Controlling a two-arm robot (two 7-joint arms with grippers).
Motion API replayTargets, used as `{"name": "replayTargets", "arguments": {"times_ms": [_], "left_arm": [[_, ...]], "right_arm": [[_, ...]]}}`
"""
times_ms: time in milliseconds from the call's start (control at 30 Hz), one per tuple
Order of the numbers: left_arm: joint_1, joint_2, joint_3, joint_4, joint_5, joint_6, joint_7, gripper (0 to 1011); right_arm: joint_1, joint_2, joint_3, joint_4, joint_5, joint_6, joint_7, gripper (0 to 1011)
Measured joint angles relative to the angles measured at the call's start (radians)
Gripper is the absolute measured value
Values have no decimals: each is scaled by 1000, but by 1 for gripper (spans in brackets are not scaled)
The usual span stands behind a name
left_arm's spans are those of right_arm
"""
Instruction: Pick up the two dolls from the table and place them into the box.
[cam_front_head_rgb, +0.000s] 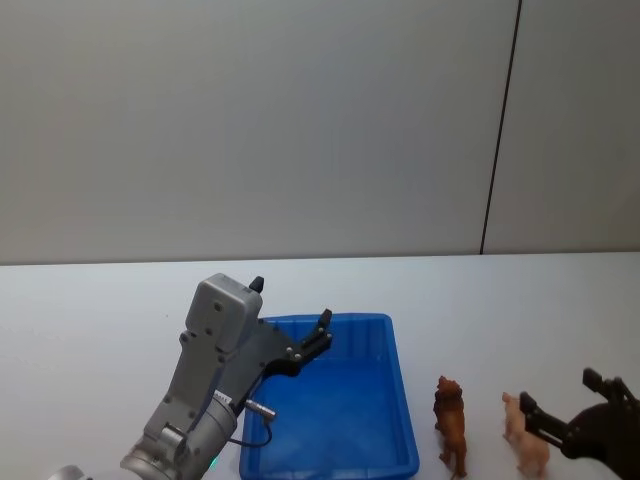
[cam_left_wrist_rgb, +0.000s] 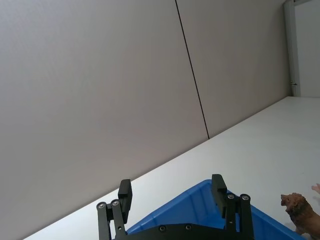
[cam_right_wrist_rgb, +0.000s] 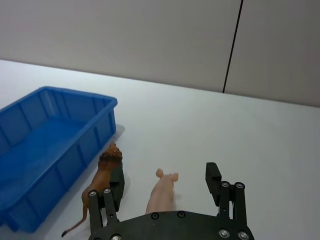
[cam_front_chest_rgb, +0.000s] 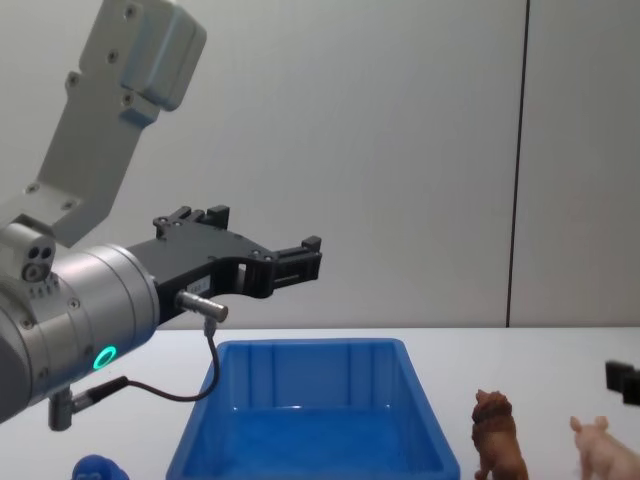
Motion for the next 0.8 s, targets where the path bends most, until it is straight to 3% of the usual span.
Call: {"name": "replayTargets", "arguments": {"times_ms": [300, 800], "left_arm": [[0, 0, 0, 0, 0, 0, 0, 1001], [0, 0, 0, 0, 0, 0, 0, 1001]], "right_arm": [[-4, 7, -1, 33, 3, 32, 39, 1001], [37, -28, -29, 121, -24, 82, 80, 1001]]}}
